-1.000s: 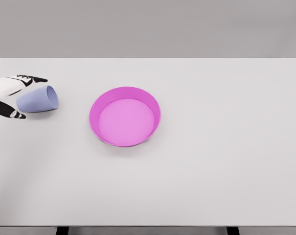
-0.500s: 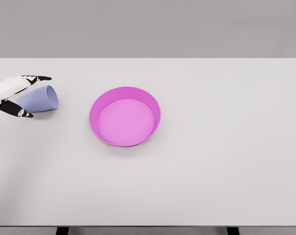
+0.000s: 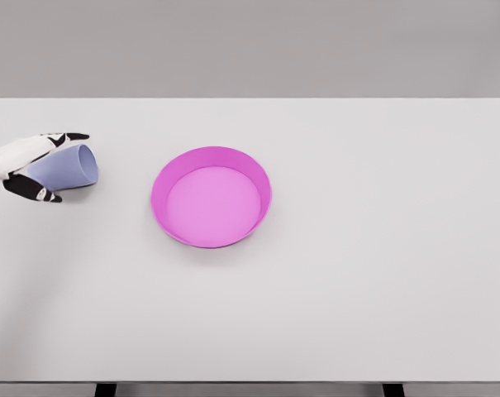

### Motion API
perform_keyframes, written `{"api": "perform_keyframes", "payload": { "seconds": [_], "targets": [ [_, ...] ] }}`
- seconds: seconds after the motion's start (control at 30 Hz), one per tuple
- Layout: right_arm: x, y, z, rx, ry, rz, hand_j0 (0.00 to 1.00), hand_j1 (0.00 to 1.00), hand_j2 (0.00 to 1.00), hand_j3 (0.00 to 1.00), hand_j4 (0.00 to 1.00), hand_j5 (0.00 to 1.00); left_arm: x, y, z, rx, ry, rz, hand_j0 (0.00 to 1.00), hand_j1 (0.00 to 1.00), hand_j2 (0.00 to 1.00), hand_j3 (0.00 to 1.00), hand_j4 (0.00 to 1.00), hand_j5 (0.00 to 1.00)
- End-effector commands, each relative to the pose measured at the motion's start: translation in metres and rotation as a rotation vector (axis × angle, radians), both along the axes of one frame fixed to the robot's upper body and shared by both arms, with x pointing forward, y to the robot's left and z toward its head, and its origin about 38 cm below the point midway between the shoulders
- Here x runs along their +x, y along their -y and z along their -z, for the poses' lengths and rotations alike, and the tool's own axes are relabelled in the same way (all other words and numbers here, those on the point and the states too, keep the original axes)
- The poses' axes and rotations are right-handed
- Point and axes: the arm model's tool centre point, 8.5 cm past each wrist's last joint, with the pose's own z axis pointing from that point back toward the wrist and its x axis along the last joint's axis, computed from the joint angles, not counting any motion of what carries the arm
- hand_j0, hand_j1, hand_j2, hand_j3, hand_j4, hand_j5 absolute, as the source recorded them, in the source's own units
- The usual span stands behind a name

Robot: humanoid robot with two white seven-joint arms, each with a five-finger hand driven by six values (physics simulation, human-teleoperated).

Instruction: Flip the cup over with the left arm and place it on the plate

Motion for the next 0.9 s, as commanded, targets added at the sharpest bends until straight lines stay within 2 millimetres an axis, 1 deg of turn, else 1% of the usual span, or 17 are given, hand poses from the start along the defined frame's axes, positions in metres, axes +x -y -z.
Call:
{"api": "perform_keyframes", "payload": {
  "seconds": [0.0, 0.07, 0.13, 0.17, 0.2, 0.23, 0.3, 0.57, 0.6, 0.63, 0.7, 0.73, 0.8, 0.83, 0.87],
  "targets": [
    [0.0, 0.0, 0.0, 0.0, 0.0, 0.001, 1.0, 1.0, 1.0, 1.0, 1.0, 1.0, 0.0, -0.001, 0.003, -0.01, -0.005, -0.008, 1.0, 1.0, 1.0, 1.0, 1.0, 1.0],
    [0.0, 0.0, 0.0, 0.0, 0.0, 0.0, 1.0, 1.0, 1.0, 1.0, 1.0, 1.0, 0.001, -0.001, 0.003, -0.011, -0.007, -0.007, 1.0, 1.0, 1.0, 1.0, 1.0, 1.0],
    [0.0, 0.0, 0.0, 0.0, 0.0, 0.0, 1.0, 1.0, 1.0, 1.0, 1.0, 1.0, 0.003, 0.004, 0.012, -0.037, -0.019, -0.014, 1.0, 1.0, 1.0, 1.0, 1.0, 1.0],
    [0.0, 0.0, 0.0, 0.0, 0.0, 0.0, 1.0, 1.0, 1.0, 1.0, 1.0, 1.0, 0.004, 0.001, 0.017, -0.044, -0.034, -0.026, 1.0, 1.0, 1.0, 1.0, 1.0, 1.0],
    [0.0, 0.0, 0.0, 0.0, 0.0, 0.0, 1.0, 1.0, 1.0, 1.0, 1.0, 1.0, 0.01, 0.004, 0.014, -0.055, -0.025, -0.027, 1.0, 1.0, 1.0, 1.0, 1.0, 1.0],
    [0.0, 0.0, 0.0, 0.0, 0.0, 0.0, 1.0, 1.0, 1.0, 1.0, 1.0, 1.0, 0.011, 0.003, 0.02, -0.063, -0.039, -0.038, 1.0, 1.0, 1.0, 1.0, 1.0, 1.0],
    [0.0, 0.0, 0.0, 0.0, 0.0, 0.0, 1.0, 1.0, 1.0, 1.0, 1.0, 1.0, 0.012, 0.003, 0.024, -0.073, -0.047, -0.045, 1.0, 1.0, 1.0, 1.0, 1.0, 1.0],
    [0.001, 0.0, 0.0, -0.001, 0.002, 0.0, 1.0, 1.0, 1.0, 1.0, 1.0, 1.0, 0.013, 0.001, 0.027, -0.077, -0.057, -0.053, 1.0, 1.0, 1.0, 1.0, 1.0, 1.0],
    [0.0, 0.0, 0.0, -0.001, 0.0, 0.0, 1.0, 1.0, 1.0, 1.0, 1.0, 1.0, 0.013, 0.001, 0.027, -0.078, -0.059, -0.051, 0.9, 0.9, 0.9, 0.9, 0.9, 0.9],
    [0.0, 0.0, 0.0, 0.0, 0.0, 0.0, 1.0, 1.0, 1.0, 1.0, 1.0, 1.0, 0.013, 0.002, 0.026, -0.079, -0.059, -0.048, 0.84, 0.84, 0.84, 0.84, 0.84, 0.84],
    [0.0, 0.0, 0.0, 0.0, 0.0, 0.0, 1.0, 1.0, 1.0, 1.0, 1.0, 1.0, 0.014, 0.002, 0.024, -0.078, -0.054, -0.046, 0.8, 0.8, 0.8, 0.8, 0.8, 0.8],
    [0.0, 0.0, 0.0, 0.0, 0.0, 0.0, 1.0, 1.0, 1.0, 1.0, 1.0, 1.0, 0.015, 0.003, 0.023, -0.078, -0.057, -0.044, 0.71, 0.71, 0.71, 0.71, 0.71, 0.71],
    [0.0, 0.0, 0.0, -0.001, 0.0, 0.0, 1.0, 1.0, 1.0, 1.0, 1.0, 1.0, 0.015, 0.004, 0.023, -0.079, -0.06, -0.038, 0.71, 0.71, 0.71, 0.71, 0.71, 0.71],
    [0.0, 0.0, 0.0, -0.001, 0.0, 0.001, 1.0, 1.0, 1.0, 1.0, 1.0, 1.0, 0.016, 0.004, 0.022, -0.079, -0.058, -0.036, 0.69, 0.69, 0.69, 0.69, 0.69, 0.69],
    [0.0, 0.0, 0.0, 0.0, 0.0, 0.0, 1.0, 1.0, 1.0, 1.0, 1.0, 1.0, 0.016, 0.005, 0.021, -0.079, -0.058, -0.035, 0.65, 0.65, 0.65, 0.65, 0.65, 0.65]
  ]
}}
